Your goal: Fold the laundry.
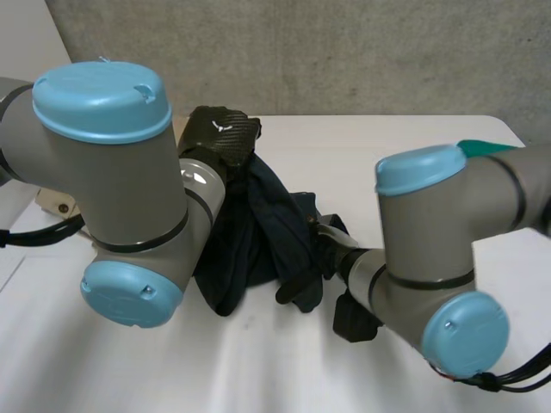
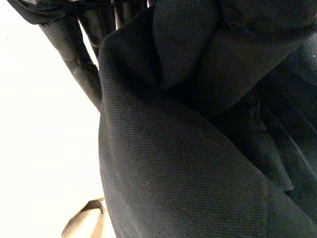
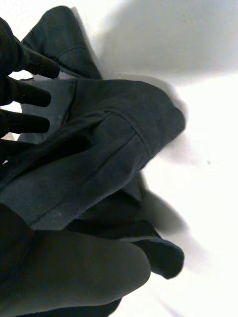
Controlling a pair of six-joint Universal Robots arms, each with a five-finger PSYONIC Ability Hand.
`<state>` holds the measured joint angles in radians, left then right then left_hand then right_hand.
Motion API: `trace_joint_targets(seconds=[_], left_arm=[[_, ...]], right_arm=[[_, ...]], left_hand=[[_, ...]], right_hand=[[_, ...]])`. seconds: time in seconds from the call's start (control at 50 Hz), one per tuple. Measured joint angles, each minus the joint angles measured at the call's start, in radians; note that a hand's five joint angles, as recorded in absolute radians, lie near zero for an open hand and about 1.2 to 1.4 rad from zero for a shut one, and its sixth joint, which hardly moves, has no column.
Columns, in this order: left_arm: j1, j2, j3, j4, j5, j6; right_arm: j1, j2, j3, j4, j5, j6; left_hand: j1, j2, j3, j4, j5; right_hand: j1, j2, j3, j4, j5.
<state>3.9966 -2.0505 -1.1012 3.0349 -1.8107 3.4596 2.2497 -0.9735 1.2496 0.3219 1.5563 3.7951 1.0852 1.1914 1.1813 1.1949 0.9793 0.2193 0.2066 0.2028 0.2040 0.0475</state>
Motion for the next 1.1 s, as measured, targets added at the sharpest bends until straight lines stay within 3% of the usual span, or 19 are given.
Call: trace_joint_targets(seconds=[0.06, 0.1, 0.16, 0.2, 0.3, 0.38, 0.44, 0.52, 0.64, 0.7, 0.74, 0.8, 0.94, 1.02, 1.1], left_arm=[[-0.004, 0.003, -0.014, 0.001, 0.0, -0.004], [-0.007, 0.005, -0.022, 0.002, 0.0, -0.006], [-0.01, 0.007, -0.034, 0.005, -0.002, -0.01], [-0.008, 0.008, -0.037, 0.007, -0.003, -0.011], [0.021, 0.021, -0.022, 0.009, 0.008, -0.014], [0.047, 0.043, 0.012, 0.009, 0.064, -0.031], [0.054, 0.054, 0.033, 0.007, 0.123, -0.057], [0.036, 0.041, 0.023, -0.007, 0.185, -0.114], [-0.005, -0.036, -0.043, -0.03, 0.197, -0.172], [-0.014, -0.079, -0.064, -0.044, 0.18, -0.178], [-0.011, -0.107, -0.068, -0.071, 0.157, -0.171], [0.0, -0.117, -0.063, -0.111, 0.132, -0.153], [0.069, -0.031, -0.044, -0.158, 0.135, -0.08], [0.178, 0.021, -0.021, -0.134, 0.207, -0.014], [0.303, -0.042, 0.061, -0.105, 0.301, 0.082]], right_arm=[[0.018, 0.027, -0.007, -0.055, 0.034, -0.026], [0.027, 0.048, -0.016, -0.088, 0.054, -0.043], [0.035, 0.079, -0.032, -0.132, 0.094, -0.073], [0.031, 0.084, -0.038, -0.149, 0.12, -0.093], [-0.036, 0.014, -0.042, -0.21, 0.187, -0.266], [-0.113, -0.088, -0.033, -0.276, 0.172, -0.509], [-0.176, -0.187, -0.017, -0.348, 0.095, -0.776], [-0.211, -0.249, 0.01, -0.363, -0.02, -0.971], [-0.238, -0.243, 0.083, -0.269, -0.122, -1.045], [-0.249, -0.211, 0.12, -0.232, -0.136, -1.052], [-0.26, -0.174, 0.144, -0.22, -0.137, -1.068], [-0.281, -0.126, 0.168, -0.214, -0.128, -1.098], [-0.319, -0.079, 0.201, -0.231, -0.107, -1.134], [-0.325, -0.079, 0.228, -0.263, -0.103, -1.13], [-0.318, -0.082, 0.256, -0.293, -0.104, -1.131]], left_hand=[[0.0, 0.0, 0.0, 0.0, 0.0], [0.0, 0.0, 0.0, 0.0, 0.0], [0.0, 0.0, 0.0, 0.0, 0.001], [0.0, 0.0, 0.0, 0.0, 0.0], [0.0, 0.0, 0.0, 0.0, 0.0], [0.0, 0.0, 0.002, 0.0, 0.0], [0.0, 0.0, 0.002, 0.0, 0.0], [0.0, 0.0, 0.002, 0.0, 0.0], [0.0, 0.0, 0.002, 0.0, 0.0], [-0.13, -0.198, -0.168, -0.181, -0.126], [-0.665, -0.659, -0.645, -0.67, -0.614], [-0.879, -0.939, -0.922, -0.95, -0.892], [-0.885, -0.987, -0.976, -0.996, -0.931], [-0.886, -0.989, -0.976, -0.996, -0.931], [-0.886, -0.989, -0.976, -0.996, -0.931]], right_hand=[[0.047, 0.051, 0.042, 0.039, 0.037], [0.277, 0.283, 0.282, 0.274, 0.276], [0.753, 0.825, 0.81, 0.805, 0.787], [0.872, 0.946, 0.934, 0.937, 0.914], [0.901, 0.968, 0.975, 0.987, 0.956], [0.901, 0.967, 0.975, 0.987, 0.959], [0.901, 0.967, 0.975, 0.987, 0.959], [0.901, 0.967, 0.975, 0.987, 0.965], [0.901, 0.967, 0.975, 0.988, 0.968], [0.901, 0.967, 0.98, 0.988, 0.968], [0.901, 0.967, 0.982, 0.989, 0.968], [0.901, 0.967, 0.982, 0.99, 0.968], [0.901, 0.967, 0.982, 0.99, 0.968], [0.901, 0.967, 0.982, 0.99, 0.968], [0.901, 0.967, 0.982, 0.99, 0.968]])
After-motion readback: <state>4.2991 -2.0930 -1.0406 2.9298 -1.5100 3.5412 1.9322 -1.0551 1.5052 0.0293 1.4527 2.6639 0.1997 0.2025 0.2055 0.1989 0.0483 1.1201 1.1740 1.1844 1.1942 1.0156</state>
